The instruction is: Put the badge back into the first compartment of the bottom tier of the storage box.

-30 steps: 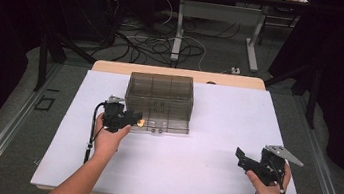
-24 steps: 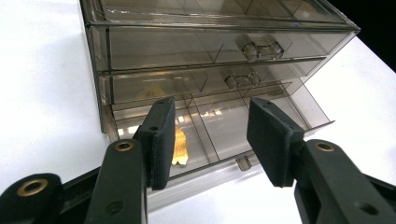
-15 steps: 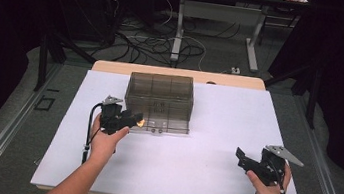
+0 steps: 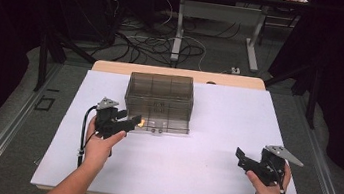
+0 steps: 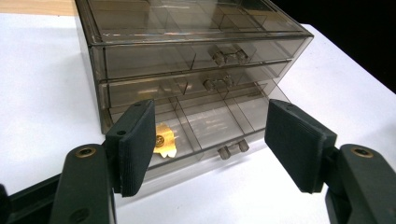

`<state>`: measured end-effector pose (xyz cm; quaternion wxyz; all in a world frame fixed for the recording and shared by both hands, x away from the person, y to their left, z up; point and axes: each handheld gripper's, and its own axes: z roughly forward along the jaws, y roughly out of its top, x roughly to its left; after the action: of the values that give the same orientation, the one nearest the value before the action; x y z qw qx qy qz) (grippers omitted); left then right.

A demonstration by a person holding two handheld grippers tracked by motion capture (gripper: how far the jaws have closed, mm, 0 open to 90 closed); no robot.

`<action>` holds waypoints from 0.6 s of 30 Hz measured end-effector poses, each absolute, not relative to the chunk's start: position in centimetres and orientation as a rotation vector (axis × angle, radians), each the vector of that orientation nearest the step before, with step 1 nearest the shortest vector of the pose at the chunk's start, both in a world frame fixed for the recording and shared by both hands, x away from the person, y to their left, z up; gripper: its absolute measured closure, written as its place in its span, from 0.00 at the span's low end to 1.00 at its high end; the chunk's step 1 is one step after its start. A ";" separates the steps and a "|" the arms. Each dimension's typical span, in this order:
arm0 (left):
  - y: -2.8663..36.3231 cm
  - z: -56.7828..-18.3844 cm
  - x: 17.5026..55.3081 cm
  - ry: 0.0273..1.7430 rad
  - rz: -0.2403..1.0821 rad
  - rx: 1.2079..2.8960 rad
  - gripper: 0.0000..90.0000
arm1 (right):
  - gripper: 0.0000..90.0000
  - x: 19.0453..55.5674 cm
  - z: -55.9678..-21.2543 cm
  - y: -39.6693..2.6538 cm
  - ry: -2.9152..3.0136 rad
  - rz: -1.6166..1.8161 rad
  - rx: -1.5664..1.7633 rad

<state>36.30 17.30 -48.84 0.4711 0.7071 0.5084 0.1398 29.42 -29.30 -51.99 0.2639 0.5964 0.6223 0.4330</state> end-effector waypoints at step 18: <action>19.9 -48.0 33.9 1.248 0.347 1.704 0.31 | 0.05 29.3 -52.0 -29.2 1.677 1.173 1.620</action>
<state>33.89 19.89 -48.03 0.4800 0.6985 0.5114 0.1423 29.34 -29.21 -51.97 0.2628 0.5990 0.6199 0.4336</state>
